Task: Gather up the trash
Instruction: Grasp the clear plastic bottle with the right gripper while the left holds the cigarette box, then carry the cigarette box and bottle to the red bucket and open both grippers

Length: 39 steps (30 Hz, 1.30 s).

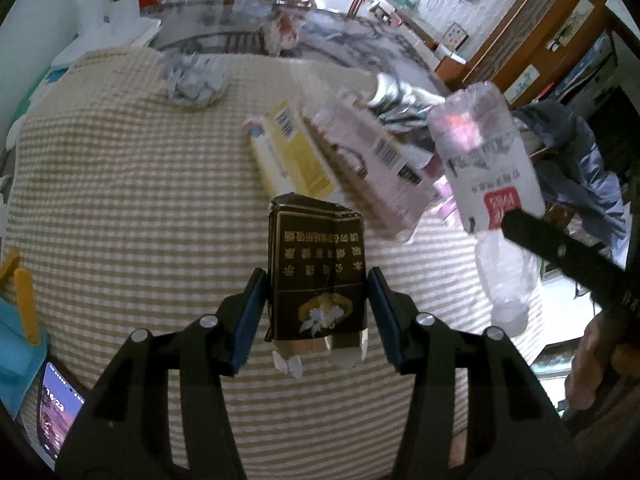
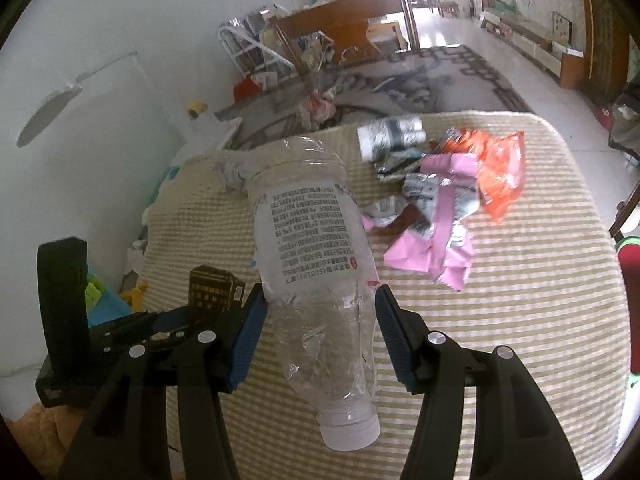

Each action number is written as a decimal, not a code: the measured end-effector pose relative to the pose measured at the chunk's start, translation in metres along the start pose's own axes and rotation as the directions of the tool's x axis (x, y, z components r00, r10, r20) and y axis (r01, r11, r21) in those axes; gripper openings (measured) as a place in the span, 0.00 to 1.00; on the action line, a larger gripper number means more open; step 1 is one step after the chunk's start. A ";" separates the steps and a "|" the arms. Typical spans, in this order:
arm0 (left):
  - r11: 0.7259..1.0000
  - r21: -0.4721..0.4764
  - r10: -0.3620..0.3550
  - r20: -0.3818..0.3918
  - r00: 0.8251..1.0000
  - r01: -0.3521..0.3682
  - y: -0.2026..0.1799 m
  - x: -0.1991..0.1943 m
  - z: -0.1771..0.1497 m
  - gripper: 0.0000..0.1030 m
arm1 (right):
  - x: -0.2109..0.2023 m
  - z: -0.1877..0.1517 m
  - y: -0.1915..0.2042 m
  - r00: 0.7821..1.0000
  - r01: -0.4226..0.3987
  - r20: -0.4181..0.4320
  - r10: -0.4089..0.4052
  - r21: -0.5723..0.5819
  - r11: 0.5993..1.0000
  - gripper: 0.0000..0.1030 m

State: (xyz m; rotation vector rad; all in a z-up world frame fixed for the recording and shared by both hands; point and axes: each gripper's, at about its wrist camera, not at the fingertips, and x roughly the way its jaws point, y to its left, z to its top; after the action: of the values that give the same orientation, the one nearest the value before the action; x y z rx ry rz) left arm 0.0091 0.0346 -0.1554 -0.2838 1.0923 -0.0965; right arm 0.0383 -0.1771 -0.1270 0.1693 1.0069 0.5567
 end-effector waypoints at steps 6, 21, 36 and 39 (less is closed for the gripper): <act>1.000 0.002 -0.025 0.048 0.999 0.025 -0.033 -0.006 0.016 0.48 | -0.015 0.002 -0.022 1.000 0.007 0.017 -0.007 0.013 1.000 0.53; 0.999 0.045 -0.019 0.054 0.998 0.016 -0.123 0.016 0.030 0.48 | -0.043 0.006 -0.117 1.000 -0.002 0.015 0.000 0.104 0.995 0.53; 0.992 0.112 -0.057 0.036 0.998 0.053 -0.218 0.044 0.037 0.48 | -0.079 0.007 -0.202 0.999 0.017 0.033 -0.023 0.184 0.983 0.44; 0.986 0.147 -0.080 0.011 0.997 0.077 -0.242 0.055 0.039 0.48 | -0.092 0.004 -0.228 0.997 0.042 0.051 -0.056 0.233 0.972 0.44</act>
State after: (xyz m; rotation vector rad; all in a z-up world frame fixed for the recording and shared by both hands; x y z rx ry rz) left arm 0.0838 -0.2029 -0.1202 -0.1955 1.0513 -0.2432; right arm 0.0864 -0.4177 -0.1433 0.3653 1.0159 0.3859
